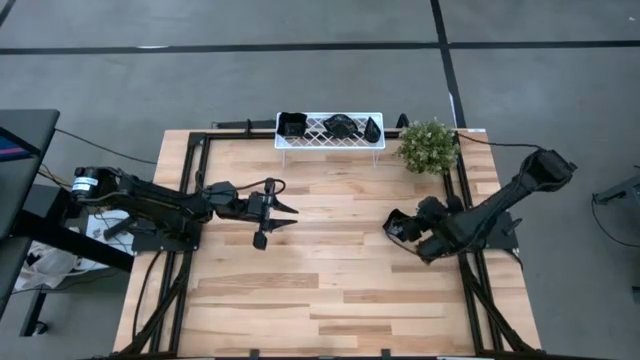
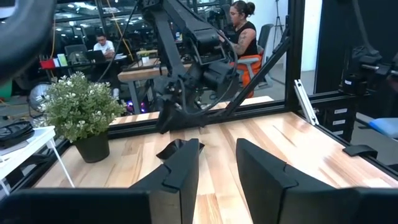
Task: Pick & Place Mini shaped plates
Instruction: Stack the distorted square plate on top of the distorted square plate on the shelf
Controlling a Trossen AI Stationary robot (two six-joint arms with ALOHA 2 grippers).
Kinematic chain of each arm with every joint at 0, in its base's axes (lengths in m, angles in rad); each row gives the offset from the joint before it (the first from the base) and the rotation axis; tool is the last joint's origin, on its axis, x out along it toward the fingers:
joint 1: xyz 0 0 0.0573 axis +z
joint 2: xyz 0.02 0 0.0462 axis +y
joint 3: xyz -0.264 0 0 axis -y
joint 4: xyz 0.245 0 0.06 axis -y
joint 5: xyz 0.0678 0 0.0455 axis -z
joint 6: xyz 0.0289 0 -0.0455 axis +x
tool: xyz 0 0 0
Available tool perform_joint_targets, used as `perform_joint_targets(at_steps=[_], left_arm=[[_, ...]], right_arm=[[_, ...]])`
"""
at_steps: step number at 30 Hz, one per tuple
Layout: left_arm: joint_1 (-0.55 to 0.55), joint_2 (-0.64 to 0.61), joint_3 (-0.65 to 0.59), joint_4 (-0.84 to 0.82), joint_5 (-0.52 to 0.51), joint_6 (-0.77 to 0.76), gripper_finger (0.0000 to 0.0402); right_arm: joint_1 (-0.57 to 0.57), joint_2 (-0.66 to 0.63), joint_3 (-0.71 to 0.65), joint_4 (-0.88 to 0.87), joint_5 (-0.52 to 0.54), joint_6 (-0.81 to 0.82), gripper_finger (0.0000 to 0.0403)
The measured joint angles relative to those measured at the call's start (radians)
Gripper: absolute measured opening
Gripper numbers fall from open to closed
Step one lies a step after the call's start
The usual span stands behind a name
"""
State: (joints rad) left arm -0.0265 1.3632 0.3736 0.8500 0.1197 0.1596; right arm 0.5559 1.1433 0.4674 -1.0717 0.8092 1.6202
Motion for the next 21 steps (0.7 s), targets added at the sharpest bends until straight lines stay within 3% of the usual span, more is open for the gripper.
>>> perform_joint_targets(at_steps=[8,15,21], left_arm=[[0.000,0.000,-0.008,0.003,0.000,0.000,0.0110],[0.000,0.000,-0.008,0.004,0.000,0.000,0.0110],[0.000,0.000,-0.008,0.004,0.000,0.000,0.0110]], right_arm=[[-0.125,0.025,0.000,0.064,-0.018,-0.097,0.0108],[-0.186,0.025,0.000,0.254,0.005,-0.317,0.0108],[-0.268,0.025,0.000,0.255,-0.046,-0.368,0.0108]])
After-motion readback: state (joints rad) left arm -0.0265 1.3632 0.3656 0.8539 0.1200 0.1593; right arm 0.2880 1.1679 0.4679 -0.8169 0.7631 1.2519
